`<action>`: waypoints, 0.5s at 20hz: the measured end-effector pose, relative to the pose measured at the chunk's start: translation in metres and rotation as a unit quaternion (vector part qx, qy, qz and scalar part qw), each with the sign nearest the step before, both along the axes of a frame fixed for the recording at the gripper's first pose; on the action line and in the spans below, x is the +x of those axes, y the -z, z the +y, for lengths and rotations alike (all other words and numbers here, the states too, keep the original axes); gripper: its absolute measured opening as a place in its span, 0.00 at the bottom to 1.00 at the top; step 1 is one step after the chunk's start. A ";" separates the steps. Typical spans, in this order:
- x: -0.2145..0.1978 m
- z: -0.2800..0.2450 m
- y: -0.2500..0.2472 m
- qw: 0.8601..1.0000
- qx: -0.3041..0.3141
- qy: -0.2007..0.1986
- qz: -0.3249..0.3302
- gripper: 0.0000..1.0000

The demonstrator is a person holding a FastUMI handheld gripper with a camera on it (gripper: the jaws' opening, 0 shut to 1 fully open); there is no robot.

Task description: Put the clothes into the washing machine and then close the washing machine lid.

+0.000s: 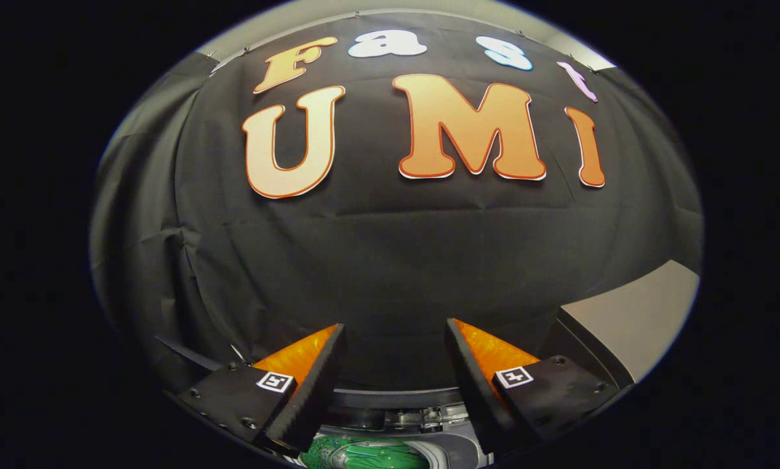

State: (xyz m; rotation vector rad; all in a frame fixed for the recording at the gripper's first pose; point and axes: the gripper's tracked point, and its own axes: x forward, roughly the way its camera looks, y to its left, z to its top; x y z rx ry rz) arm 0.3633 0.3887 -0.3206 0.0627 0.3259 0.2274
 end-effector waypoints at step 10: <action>-0.037 -0.007 0.006 1.000 -0.002 0.000 -0.006 0.97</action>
